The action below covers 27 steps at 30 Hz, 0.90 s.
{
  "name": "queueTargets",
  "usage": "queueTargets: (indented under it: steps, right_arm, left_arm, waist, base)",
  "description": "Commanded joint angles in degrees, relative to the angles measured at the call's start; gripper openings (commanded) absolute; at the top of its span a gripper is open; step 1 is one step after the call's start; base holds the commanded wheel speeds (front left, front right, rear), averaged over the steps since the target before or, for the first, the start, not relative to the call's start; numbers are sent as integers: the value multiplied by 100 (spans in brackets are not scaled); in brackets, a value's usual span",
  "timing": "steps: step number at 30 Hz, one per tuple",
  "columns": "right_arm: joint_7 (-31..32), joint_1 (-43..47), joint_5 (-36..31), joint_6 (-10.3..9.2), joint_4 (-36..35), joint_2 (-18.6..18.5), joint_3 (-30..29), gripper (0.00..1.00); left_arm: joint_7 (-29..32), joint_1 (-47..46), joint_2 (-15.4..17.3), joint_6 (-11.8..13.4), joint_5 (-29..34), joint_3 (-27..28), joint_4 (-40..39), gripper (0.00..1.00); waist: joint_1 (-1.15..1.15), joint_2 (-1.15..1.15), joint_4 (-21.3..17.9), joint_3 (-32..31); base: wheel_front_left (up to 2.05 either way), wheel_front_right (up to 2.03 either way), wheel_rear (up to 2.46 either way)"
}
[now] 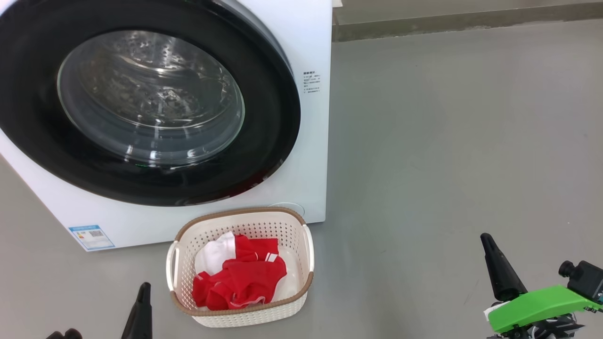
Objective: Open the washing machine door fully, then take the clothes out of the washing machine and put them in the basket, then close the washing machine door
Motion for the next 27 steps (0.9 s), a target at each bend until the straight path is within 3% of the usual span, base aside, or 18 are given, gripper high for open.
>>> queueTargets:
  steps: [1, 27]
  right_arm:
    - [37, -287, 154, -10, -128, -58, -20, 0]
    - [492, -406, 1823, -15, -80, 53, -267, 0]
  left_arm:
    - [28, -298, 94, -73, -159, 124, -103, 0]
    - [472, -568, 118, -202, -1992, 195, 146, 0]
  waist:
    - [-1, 0, 7, 4]
    - [-1, 0, 147, 80]
  base:
    - [0, 0, 0]
    - [0, 0, 0]
